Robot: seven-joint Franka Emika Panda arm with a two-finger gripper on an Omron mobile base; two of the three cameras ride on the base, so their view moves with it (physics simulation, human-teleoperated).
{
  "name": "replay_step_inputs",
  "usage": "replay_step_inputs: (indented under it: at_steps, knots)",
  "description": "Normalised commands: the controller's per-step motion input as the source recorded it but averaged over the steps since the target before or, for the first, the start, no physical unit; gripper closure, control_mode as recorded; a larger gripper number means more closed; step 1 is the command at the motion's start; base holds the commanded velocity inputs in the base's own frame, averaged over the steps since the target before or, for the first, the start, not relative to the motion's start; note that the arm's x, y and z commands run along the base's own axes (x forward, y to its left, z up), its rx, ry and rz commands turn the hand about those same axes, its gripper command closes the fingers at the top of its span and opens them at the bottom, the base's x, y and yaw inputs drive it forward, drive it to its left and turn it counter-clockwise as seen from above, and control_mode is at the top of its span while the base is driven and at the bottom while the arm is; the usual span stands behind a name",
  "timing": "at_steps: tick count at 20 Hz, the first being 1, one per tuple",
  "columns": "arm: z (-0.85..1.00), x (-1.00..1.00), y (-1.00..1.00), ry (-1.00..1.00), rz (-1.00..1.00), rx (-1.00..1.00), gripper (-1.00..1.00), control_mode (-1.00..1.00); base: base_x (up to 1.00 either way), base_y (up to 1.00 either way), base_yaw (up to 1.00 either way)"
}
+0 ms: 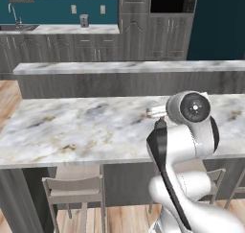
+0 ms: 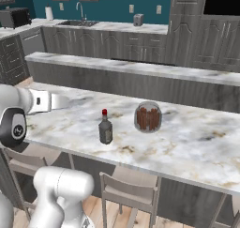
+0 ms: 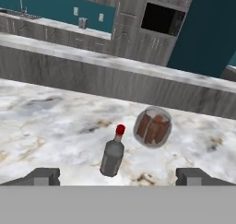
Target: Open the cabinet directly in front. Then move the liquor and the cup to the dining counter with the jar on it.
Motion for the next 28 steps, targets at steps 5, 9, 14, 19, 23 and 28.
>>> replay_step_inputs:
  at_steps: [5, 9, 14, 19, 23, 28]
  knots:
    - [0.0, -0.03, 0.95, -0.03, 0.03, -0.15, -1.0, -1.0, 0.0, 0.0, 0.0]
    - [0.0, 0.0, 0.13, 0.0, 0.0, -0.01, -1.0, 1.0, 0.0, 0.0, 0.0]
    - [0.0, 0.0, 0.0, 0.0, 0.0, 0.0, -1.0, 1.0, -0.3, 0.3, 0.0]
    - [0.0, 0.0, 0.0, 0.0, 0.0, 0.0, -1.0, 1.0, -0.39, 1.0, 0.0]
    - [0.0, 0.0, 0.0, 0.0, 0.0, 0.0, -1.0, 1.0, 0.1, 1.0, -0.05]
    - [0.0, 0.0, 0.0, 0.0, 0.0, 0.0, -1.0, 1.0, 0.14, 1.0, -0.03]
